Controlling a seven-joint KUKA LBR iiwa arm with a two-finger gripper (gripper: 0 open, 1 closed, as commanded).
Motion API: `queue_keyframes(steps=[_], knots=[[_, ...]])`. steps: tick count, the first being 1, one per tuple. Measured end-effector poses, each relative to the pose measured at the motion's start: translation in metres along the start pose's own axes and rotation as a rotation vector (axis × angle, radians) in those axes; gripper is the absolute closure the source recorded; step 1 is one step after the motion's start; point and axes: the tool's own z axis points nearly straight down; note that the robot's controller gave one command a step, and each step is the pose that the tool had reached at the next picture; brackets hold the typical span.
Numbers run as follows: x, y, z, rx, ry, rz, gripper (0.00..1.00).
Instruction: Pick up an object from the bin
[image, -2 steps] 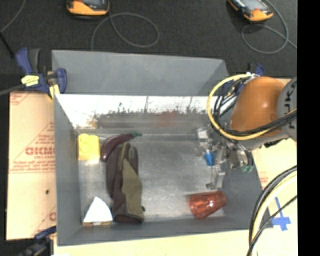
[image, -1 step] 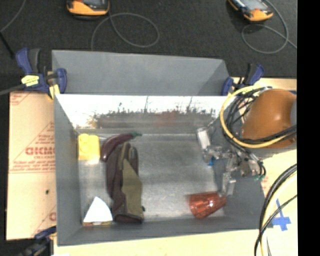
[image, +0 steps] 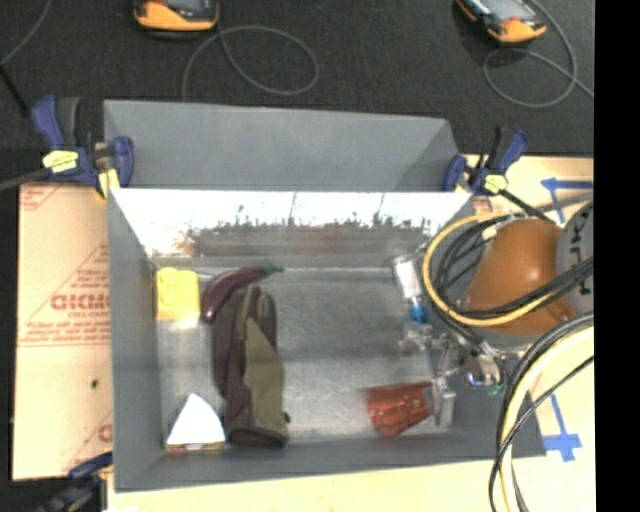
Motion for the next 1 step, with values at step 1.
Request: queue_keyframes(steps=[1], knots=[[0.0102,-0.0113,0.0129,0.006,-0.027,-0.083,1.00]])
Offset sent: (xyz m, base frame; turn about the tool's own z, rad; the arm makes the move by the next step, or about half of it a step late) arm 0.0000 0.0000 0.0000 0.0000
